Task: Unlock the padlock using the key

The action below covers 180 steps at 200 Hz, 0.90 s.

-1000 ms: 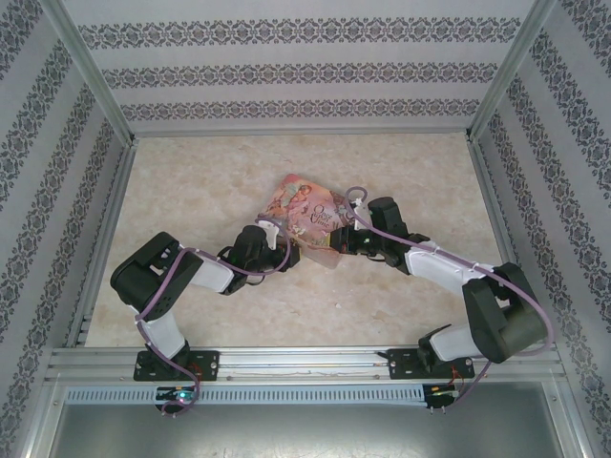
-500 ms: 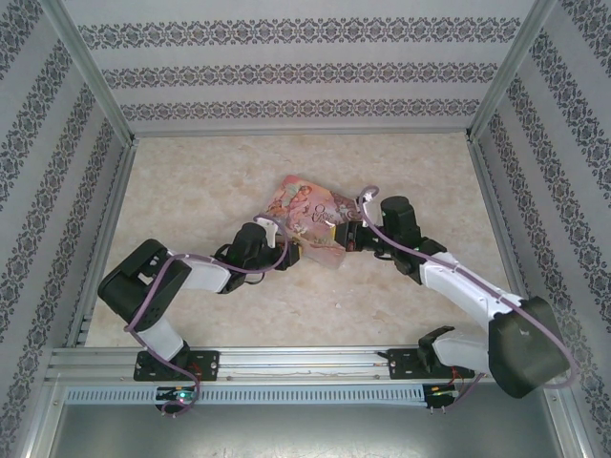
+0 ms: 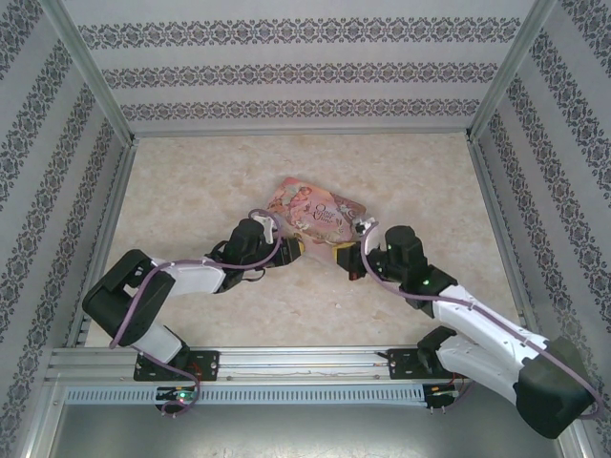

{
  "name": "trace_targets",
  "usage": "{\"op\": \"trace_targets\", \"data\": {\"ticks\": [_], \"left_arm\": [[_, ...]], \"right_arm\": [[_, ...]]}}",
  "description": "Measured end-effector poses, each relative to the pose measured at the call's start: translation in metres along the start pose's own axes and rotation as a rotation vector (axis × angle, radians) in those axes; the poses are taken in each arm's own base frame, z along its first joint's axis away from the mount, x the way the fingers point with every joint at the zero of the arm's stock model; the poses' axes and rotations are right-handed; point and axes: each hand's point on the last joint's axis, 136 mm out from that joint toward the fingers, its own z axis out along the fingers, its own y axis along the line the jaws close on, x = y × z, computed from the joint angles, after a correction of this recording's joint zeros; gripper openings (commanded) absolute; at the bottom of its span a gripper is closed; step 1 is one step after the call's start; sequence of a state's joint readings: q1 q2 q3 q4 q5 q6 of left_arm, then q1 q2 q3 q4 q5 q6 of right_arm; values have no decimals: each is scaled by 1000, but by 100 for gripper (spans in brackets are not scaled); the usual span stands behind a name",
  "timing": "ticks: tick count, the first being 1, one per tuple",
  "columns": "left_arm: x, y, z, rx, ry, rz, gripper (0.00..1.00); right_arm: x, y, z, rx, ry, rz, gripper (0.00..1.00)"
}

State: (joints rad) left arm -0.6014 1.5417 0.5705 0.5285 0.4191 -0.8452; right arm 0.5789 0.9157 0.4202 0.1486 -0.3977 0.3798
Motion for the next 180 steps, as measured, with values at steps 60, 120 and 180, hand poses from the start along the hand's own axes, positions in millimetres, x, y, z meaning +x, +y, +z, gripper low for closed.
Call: {"op": "trace_targets", "data": {"ticks": [60,120,180], "left_arm": [[-5,-12,-7,-13,22,-78,21],[-3,-14,-10,-18,41,-156,21],[-7,-21,-11,-8,38,-220,21]], "right_arm": [[44,-2,4,40,-14,-173,0],[49,-1,19,60,-36,-265,0],[55,-14,40,91,-48,-264,0]]}}
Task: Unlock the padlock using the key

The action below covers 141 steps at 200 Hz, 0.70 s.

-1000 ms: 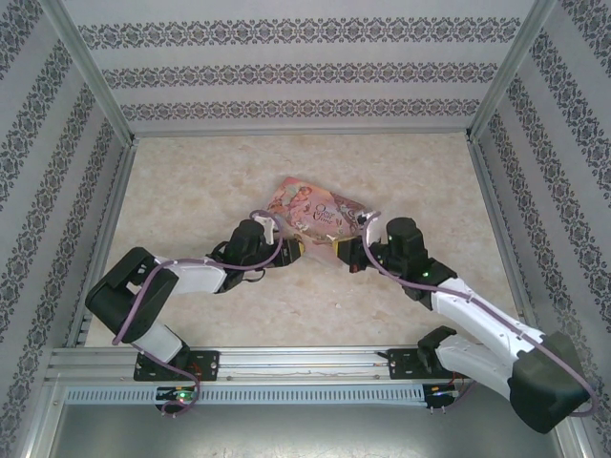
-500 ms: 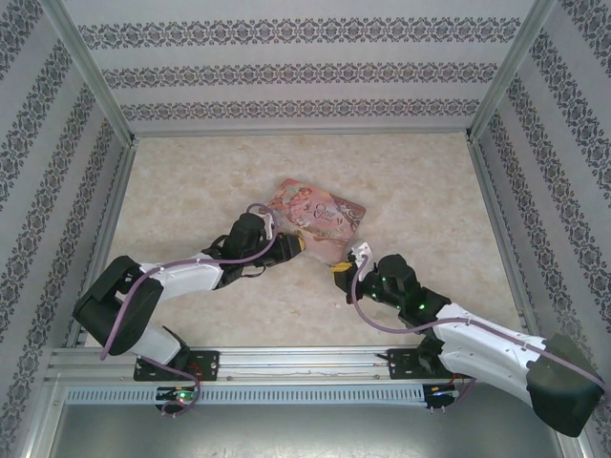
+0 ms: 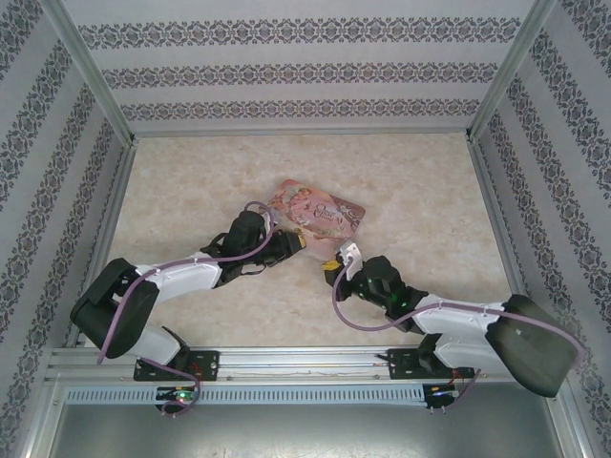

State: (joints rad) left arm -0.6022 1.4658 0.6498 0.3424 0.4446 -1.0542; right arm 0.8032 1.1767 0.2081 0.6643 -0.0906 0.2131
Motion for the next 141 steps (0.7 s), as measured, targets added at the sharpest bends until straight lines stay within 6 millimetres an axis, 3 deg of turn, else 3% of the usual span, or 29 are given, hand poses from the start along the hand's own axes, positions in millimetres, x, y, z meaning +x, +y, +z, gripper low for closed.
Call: {"op": "trace_targets", "data": {"ticks": [71,141], "left_arm": [[1,-1,-1,4,3,-39,21],[0,-1,-1,5,2,-53,21]], "right_arm": [[6,-2,22,-7,-33,46,0],[3,-3,26,-12,-60,63,0]]}}
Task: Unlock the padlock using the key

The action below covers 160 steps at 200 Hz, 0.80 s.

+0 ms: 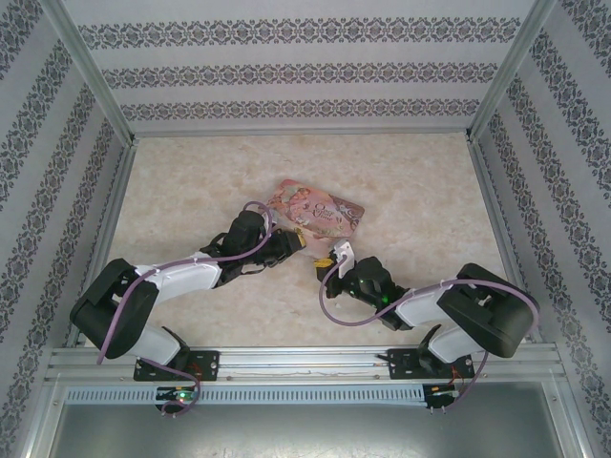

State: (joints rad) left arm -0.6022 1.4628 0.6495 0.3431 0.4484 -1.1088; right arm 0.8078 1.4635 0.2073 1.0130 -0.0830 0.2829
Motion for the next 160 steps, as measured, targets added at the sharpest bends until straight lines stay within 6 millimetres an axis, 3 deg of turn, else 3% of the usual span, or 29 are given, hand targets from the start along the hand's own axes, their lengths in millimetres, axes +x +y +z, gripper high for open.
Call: {"op": "trace_targets", "data": {"ticks": [160], "left_arm": [[-5,2,0,-11,-26,-22,21]], "right_arm": [[-9,-9,15,-1,-16,15,0]]}}
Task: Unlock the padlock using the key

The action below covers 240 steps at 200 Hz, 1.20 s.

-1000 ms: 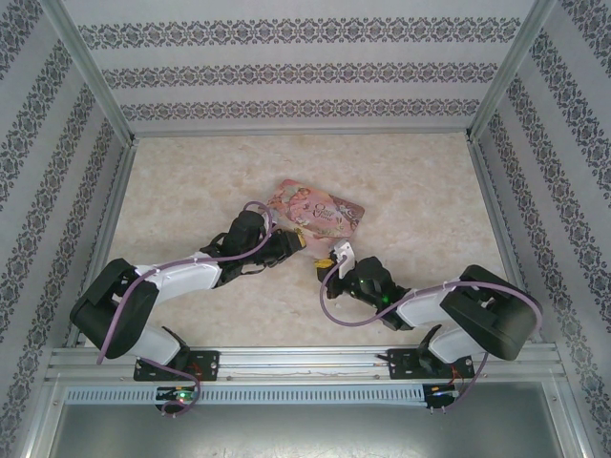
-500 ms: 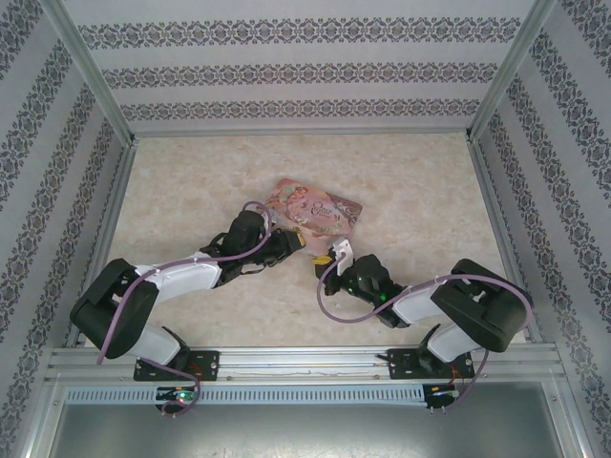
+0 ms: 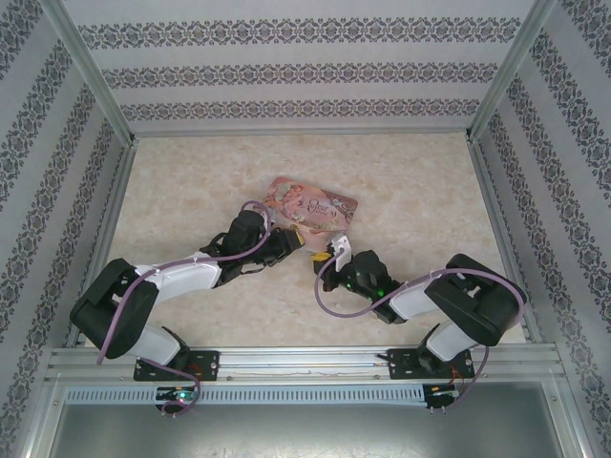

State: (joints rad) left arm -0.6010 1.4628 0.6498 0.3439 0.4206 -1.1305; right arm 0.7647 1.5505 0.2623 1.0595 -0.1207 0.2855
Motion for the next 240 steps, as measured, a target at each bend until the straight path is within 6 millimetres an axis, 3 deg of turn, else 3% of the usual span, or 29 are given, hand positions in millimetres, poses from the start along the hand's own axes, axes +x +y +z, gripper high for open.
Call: {"op": "trace_targets", "data": {"ticks": [240], "left_arm": [[-7,-3,0,7,-36,-3,21]], "right_arm": [[-13,-1,13,-13,-21,29,0]]}}
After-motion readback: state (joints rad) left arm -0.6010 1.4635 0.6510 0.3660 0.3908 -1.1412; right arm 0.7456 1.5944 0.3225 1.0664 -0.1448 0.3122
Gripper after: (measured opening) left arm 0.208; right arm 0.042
